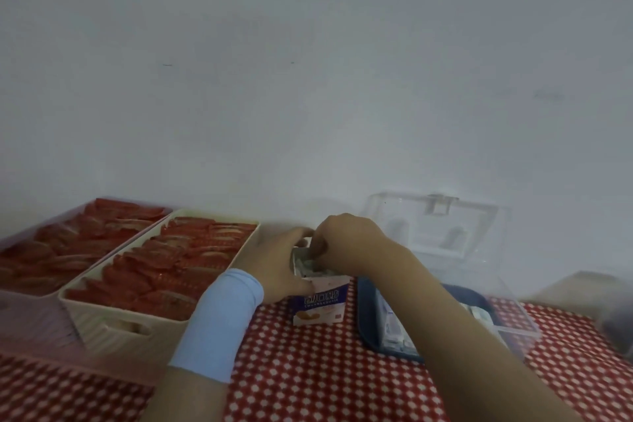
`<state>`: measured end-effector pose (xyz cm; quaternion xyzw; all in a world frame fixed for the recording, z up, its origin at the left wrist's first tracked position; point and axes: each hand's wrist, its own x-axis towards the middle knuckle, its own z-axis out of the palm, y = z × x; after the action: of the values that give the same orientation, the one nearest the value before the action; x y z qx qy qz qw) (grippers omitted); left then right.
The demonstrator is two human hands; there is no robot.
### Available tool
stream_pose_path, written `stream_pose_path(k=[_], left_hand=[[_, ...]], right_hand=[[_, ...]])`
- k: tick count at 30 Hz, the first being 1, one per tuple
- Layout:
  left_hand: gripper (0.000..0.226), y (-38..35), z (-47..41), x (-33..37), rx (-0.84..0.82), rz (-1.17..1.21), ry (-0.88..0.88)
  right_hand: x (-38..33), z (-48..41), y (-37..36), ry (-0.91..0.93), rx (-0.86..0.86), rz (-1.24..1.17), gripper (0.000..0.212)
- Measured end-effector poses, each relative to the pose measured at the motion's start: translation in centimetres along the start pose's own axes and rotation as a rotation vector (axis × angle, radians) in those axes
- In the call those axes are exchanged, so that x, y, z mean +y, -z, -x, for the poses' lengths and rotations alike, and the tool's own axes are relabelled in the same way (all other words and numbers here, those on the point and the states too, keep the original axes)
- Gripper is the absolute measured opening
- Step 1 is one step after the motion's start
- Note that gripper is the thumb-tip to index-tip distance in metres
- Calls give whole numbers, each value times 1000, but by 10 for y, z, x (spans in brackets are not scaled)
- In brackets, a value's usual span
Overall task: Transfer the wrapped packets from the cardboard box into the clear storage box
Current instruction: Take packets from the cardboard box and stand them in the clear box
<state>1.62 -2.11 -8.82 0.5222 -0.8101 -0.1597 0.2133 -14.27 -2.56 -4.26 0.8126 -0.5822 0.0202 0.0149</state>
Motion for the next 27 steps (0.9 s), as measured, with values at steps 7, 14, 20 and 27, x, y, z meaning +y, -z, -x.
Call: stream_pose_path(k=[7,14,20,27], left_hand=[[39,8,-3,4,48,152,24],[17,-2,-10,2,234,-5,41],[11,-8,-12,-1,271,6,15],[11,-15,-15,-8,342,54,-6]], right_hand=[[-3,-10,-13,-21,32,118,17],[7,3,-11,-53,138,-29,18],[14,15,-22,-90,287,-258,12],[18,19,-27,-129,284,-423,27]])
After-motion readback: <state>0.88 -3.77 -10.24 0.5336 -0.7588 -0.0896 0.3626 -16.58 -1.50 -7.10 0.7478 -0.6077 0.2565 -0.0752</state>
